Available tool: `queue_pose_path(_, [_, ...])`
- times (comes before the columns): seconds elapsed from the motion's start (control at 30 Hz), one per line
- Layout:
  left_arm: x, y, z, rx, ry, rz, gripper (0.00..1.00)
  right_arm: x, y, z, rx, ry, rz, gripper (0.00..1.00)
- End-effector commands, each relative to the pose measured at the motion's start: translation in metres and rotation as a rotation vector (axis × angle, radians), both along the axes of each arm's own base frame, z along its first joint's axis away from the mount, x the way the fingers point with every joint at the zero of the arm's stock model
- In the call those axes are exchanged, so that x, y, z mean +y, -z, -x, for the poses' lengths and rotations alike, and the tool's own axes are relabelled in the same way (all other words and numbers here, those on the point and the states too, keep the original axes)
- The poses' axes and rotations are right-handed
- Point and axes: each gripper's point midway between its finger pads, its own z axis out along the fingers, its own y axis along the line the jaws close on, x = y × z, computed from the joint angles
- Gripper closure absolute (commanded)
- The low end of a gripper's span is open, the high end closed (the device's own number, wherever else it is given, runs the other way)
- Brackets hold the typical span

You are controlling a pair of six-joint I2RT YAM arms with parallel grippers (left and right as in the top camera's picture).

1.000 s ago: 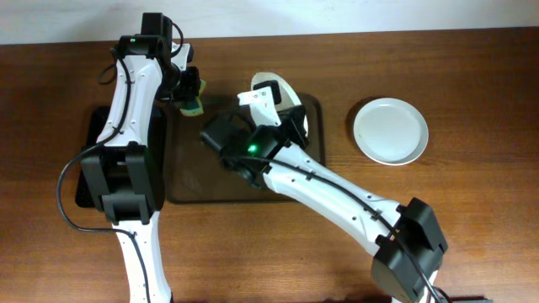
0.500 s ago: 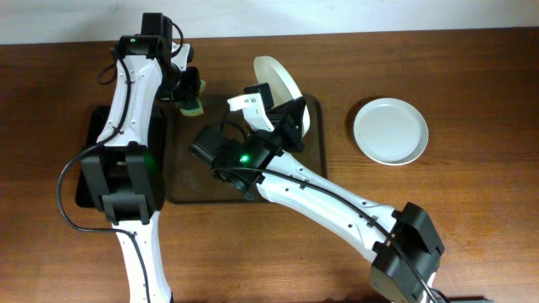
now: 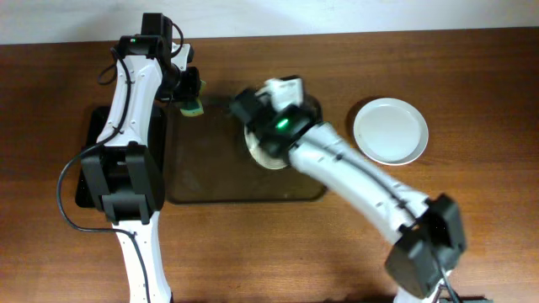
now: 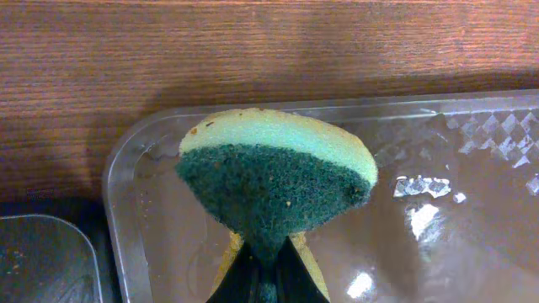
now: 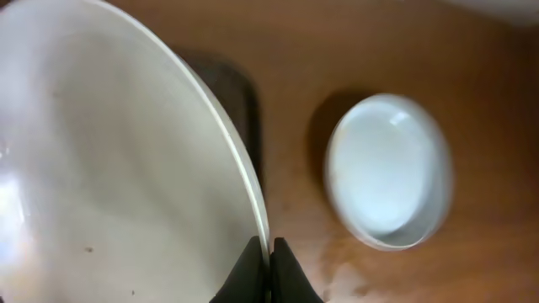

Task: Clean dirty plates on tray and stack at the side
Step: 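Carry the white plate right and stack it on the plate pile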

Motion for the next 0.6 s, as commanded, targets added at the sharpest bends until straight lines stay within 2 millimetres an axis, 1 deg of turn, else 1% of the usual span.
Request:
queue_pose_path(0.0, [-0.001,0.004,0.001,0.014,-0.011,0.009,0.96,0.008,0.005,0.003,0.207,-0.077,-0.366,0.96])
queue_pose_path(0.07, [-0.001,0.004,0.002,0.015,-0.011,0.009,0.96,-0.006,0.006,-0.007,0.249,-0.070,-0.475,0.96])
queue_pose_path(0.17, [-0.001,0.004,0.002,0.015,-0.011,0.009,0.96,-0.049,0.006,-0.022,0.261,0.029,-0.571,0.96])
queue_pose_path(0.2, [-0.001,0.004,0.002,0.015,-0.011,0.009,0.96,-0.070,0.006,-0.027,0.256,0.080,-0.586,0.96])
queue_pose_path(0.3, [-0.001,0.004,0.002,0.015,-0.011,0.009,0.96,-0.149,0.009,-0.037,0.226,0.265,-0.602,0.96])
queue_pose_path(0.33, [-0.001,0.004,0.002,0.015,-0.011,0.009,0.96,-0.174,0.010,-0.037,0.212,0.322,-0.600,0.96])
queue_pose_path(0.4, [-0.001,0.004,0.002,0.014,-0.011,0.010,0.96,-0.206,0.013,-0.036,0.197,0.395,-0.603,0.96])
queue_pose_path(0.47, [-0.001,0.004,0.002,0.015,-0.011,0.010,0.96,-0.231,0.020,-0.031,0.196,0.459,-0.591,0.96])
queue_pose_path(0.5, [-0.001,0.004,0.002,0.015,-0.011,0.010,0.96,-0.245,0.027,-0.025,0.204,0.498,-0.567,0.96])
queue_pose_path(0.53, [-0.001,0.004,0.002,0.017,-0.011,0.010,0.96,-0.261,0.038,-0.016,0.219,0.548,-0.532,0.96])
queue_pose_path(0.57, [-0.001,0.004,0.002,0.018,-0.011,0.010,0.96,-0.270,0.046,-0.011,0.227,0.573,-0.518,0.96])
